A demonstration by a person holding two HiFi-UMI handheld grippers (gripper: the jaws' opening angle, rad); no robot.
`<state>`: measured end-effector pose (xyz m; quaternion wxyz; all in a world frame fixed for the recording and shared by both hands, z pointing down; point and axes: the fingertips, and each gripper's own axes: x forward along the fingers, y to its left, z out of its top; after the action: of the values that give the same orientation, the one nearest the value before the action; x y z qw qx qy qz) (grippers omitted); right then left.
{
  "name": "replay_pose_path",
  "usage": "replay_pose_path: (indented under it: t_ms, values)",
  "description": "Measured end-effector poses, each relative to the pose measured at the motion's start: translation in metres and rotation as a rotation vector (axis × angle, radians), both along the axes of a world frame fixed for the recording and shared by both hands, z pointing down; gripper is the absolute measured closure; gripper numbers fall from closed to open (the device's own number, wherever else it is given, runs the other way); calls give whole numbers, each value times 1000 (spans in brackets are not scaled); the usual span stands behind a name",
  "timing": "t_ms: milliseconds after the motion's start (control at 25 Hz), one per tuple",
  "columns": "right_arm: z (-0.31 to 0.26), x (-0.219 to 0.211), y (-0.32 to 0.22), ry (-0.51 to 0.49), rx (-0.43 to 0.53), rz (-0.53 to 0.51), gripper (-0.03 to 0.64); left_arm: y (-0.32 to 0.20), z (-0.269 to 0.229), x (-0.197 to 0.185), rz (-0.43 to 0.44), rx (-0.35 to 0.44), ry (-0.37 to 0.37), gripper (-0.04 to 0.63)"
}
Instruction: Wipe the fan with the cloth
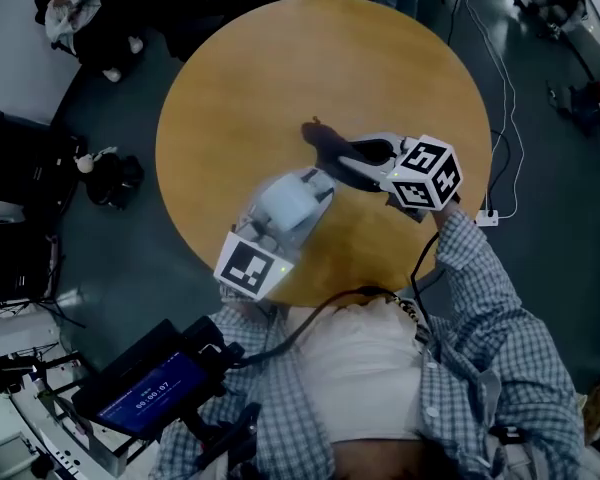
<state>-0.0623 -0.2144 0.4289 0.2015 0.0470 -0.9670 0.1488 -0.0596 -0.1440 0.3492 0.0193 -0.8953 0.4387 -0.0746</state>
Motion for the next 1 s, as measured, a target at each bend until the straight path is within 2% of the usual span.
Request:
replay_pose_path:
  t_ms: [200,320,480,600,760,1000]
  values:
    - [18,33,8,-15,-52,134,532,-8,41,-7,-25,-76,11,466]
    - [34,43,16,-8,-102,170,532,-12,70,-12,-37,-86,-22,466]
    - [66,48,22,35,-162,187,532,-16,99,-12,-54,-116,-22,466]
    - [83,47,24,66,-170,193,532,-20,118,-13,-52,-142,-58,466]
    - [102,44,28,103,-192,175,532,-25,138,-11,-56,-171,-60,465]
    - [136,43,30,168,-218,184,531,-32,161,-9,-52,-201,-102,466]
